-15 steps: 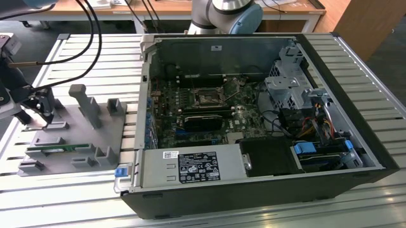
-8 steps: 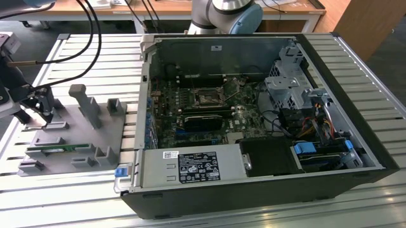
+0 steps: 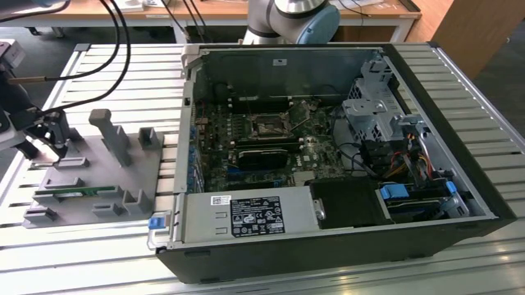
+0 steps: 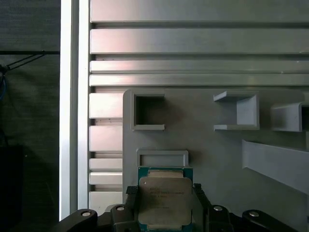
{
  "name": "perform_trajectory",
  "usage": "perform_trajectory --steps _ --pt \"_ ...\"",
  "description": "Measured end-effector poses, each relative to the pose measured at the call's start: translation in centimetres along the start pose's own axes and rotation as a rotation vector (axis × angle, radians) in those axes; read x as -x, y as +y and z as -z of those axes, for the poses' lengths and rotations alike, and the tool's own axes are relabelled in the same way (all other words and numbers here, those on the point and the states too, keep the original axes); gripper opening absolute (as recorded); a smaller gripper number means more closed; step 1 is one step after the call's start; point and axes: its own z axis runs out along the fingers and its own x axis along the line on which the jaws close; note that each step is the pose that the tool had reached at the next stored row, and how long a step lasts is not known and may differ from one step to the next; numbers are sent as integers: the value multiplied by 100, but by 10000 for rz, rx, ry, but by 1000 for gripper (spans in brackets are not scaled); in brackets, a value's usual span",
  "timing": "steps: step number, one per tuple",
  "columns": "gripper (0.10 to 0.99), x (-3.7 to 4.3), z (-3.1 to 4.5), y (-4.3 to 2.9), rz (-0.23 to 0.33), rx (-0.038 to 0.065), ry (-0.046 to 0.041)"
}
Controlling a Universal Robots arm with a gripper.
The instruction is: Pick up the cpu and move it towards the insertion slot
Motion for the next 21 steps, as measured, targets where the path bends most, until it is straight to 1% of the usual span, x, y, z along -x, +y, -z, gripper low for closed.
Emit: perform_trajectory --steps 21 --pt "529 0 59 2 0 -1 2"
